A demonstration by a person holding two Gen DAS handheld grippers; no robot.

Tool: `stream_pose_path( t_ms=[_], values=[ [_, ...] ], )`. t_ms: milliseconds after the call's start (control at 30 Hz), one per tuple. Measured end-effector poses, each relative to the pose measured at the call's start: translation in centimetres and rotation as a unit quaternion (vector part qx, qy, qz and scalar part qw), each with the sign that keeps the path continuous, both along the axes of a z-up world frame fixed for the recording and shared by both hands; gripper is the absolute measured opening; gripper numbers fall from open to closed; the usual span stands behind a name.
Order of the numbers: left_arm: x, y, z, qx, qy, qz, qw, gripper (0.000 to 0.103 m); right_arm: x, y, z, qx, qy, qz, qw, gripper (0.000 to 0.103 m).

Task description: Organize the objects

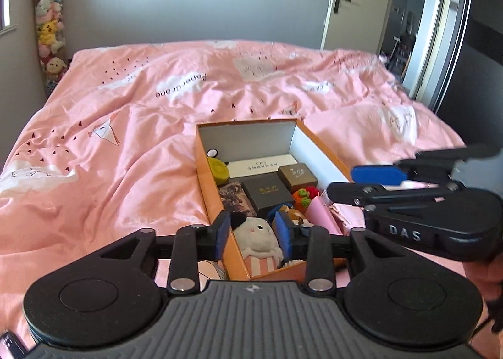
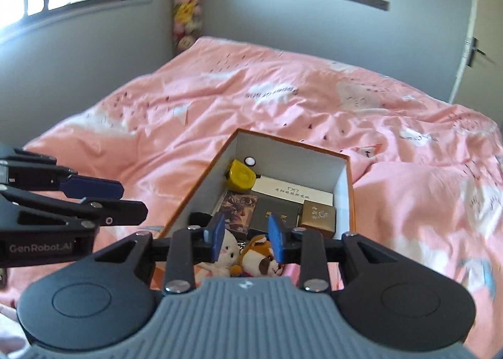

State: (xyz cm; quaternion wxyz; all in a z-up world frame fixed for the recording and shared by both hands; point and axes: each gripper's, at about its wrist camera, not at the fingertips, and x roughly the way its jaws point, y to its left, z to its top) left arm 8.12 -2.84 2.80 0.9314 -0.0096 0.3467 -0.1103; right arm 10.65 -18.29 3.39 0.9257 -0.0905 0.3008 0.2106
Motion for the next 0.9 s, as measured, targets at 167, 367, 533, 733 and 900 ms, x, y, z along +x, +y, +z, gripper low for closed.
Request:
stream_pose_path(
  t_ms=[167, 367, 533, 733, 900],
  values=[
    [-1.9, 0.6, -1.0, -0.020, -0.026, 0.023, 0.9992, 0.061, -4.1, -1.5, -1.0, 0.051, -0.041, -0.076, 0.995, 0.050],
    [-3.5, 0.9, -2.7, -0.035, -0.052, 0.041, 0.9972, 0.072, -7.2, -1.7, -3.4, 0.067, -0.088, -0.144, 0.983, 0.064],
    [-4.6, 0.4, -3.4, -0.003, -0.085, 0.047, 0.9952, 0.081, -8.5, -1.2, -4.4, 0.072, -0.116, -0.150, 0.979, 0.071],
    [-4.6, 0.6, -4.3, 0.016, -0.093, 0.065, 0.9934, 0.087, -8.9, -0.8, -5.1, 0.066, -0.144, -0.150, 0.976, 0.077],
    [-4.1, 1.1, -5.4, 0.005, -0.070, 0.062, 0.9956, 0.087, -8.5, -0.6, -5.8, 0.068, -0.132, -0.149, 0.978, 0.079]
  ],
)
